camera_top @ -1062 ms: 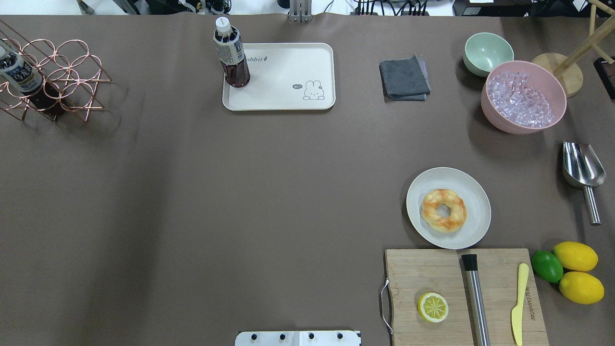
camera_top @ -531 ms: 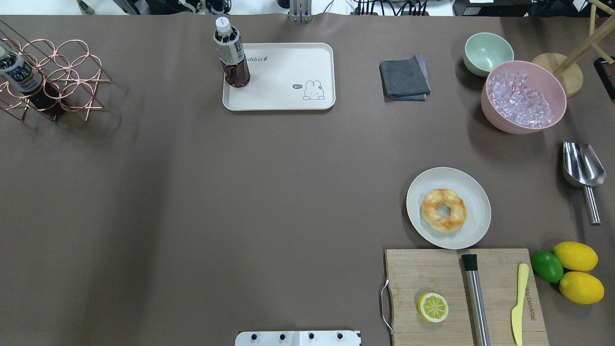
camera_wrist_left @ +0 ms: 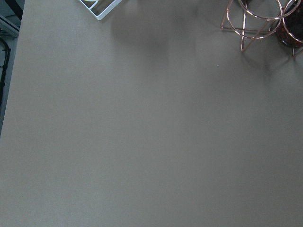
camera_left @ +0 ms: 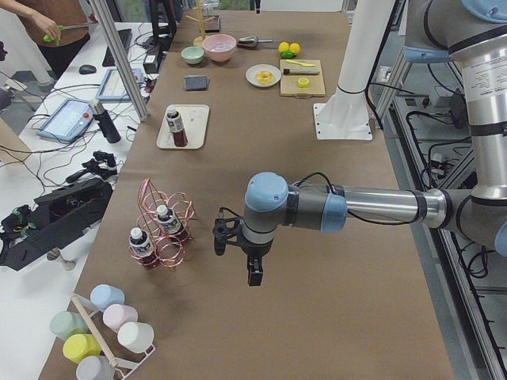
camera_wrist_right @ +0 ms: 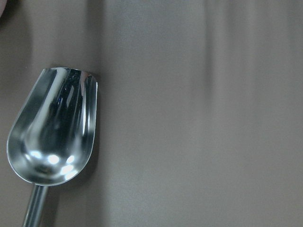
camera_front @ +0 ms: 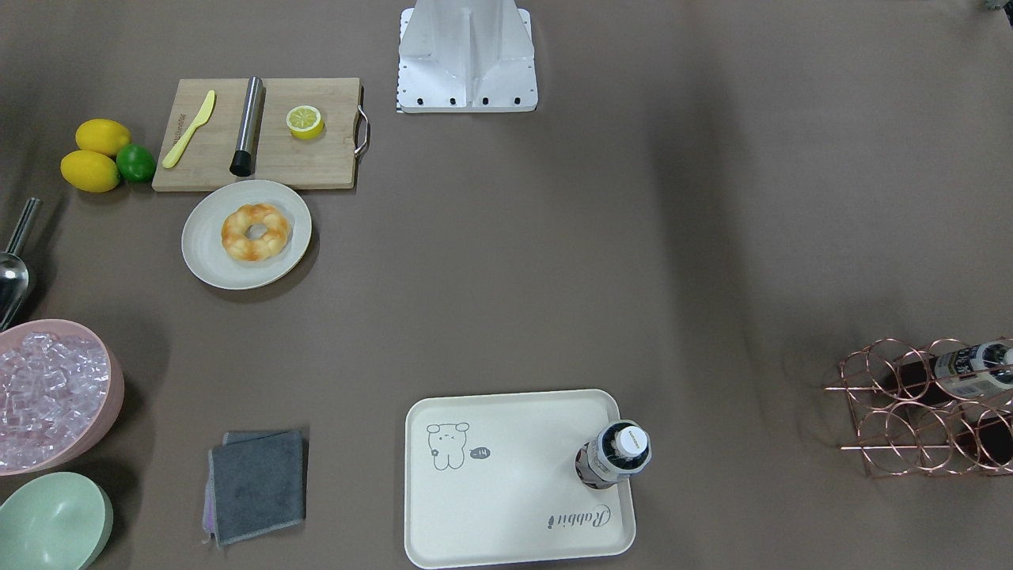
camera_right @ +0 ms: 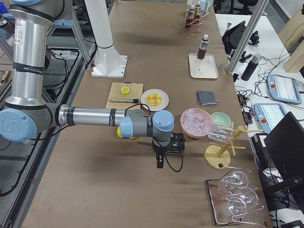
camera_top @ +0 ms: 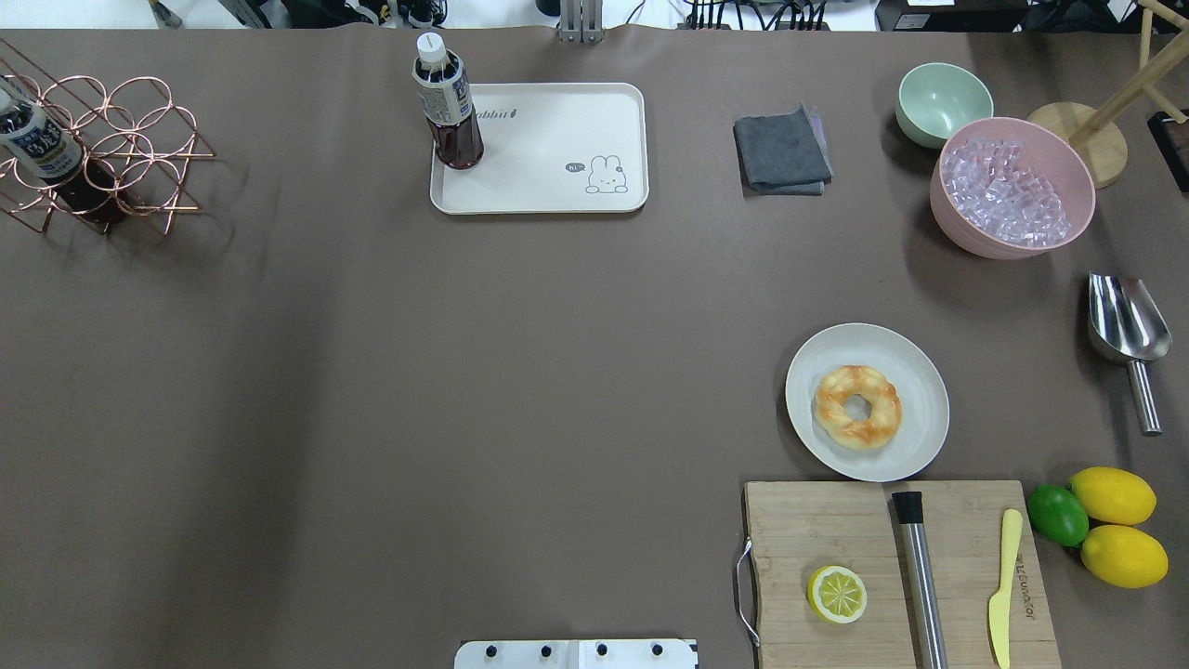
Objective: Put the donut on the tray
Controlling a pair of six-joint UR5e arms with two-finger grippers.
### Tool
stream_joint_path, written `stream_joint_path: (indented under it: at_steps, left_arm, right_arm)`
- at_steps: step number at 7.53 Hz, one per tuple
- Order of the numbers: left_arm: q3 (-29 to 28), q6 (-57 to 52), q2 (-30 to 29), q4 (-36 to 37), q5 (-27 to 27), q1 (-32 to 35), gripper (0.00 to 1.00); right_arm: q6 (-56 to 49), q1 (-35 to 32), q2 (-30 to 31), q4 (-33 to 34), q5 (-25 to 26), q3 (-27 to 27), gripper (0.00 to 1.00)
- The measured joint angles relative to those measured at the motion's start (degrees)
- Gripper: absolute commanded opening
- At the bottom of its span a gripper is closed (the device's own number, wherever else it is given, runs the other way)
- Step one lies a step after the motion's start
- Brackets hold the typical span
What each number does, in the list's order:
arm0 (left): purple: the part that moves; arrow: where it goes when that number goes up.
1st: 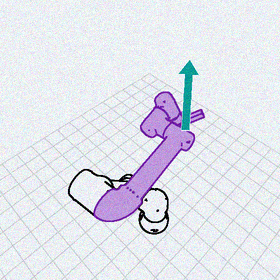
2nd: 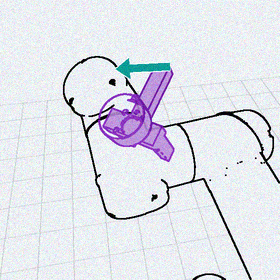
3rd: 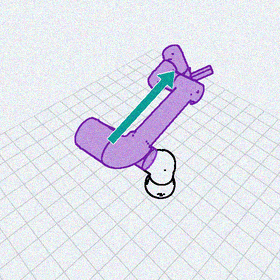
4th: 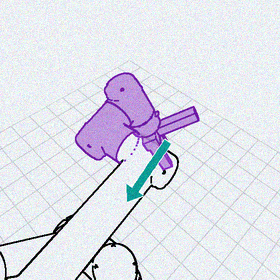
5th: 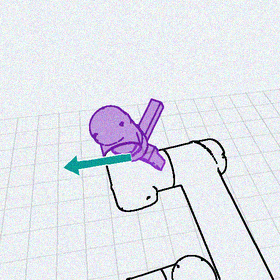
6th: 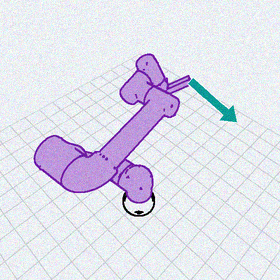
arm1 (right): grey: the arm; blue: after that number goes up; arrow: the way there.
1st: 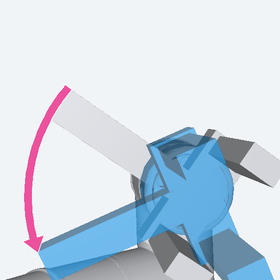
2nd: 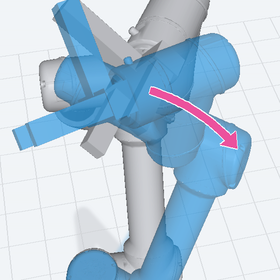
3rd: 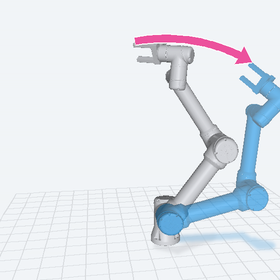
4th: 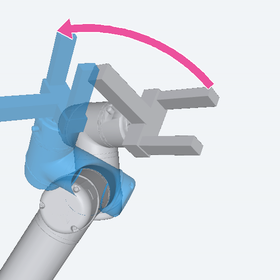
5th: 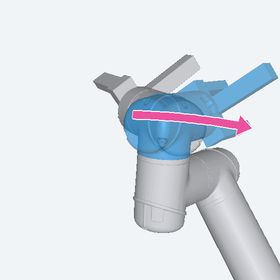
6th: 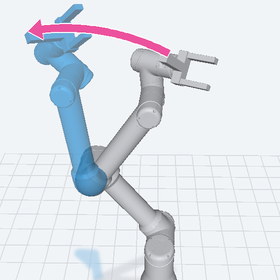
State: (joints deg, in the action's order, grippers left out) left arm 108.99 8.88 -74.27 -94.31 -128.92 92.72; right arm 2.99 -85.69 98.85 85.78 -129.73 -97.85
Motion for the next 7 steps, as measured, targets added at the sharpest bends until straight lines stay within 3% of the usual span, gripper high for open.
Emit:
stream_joint_path:
  at_steps: [7]
  left_arm:
    - [1.5,0.0,1.7,0.0,-0.2,-0.1,0.98]
  right_arm:
    - [-0.1,0.0,0.5,-0.1,-0.3,-0.1,1.00]
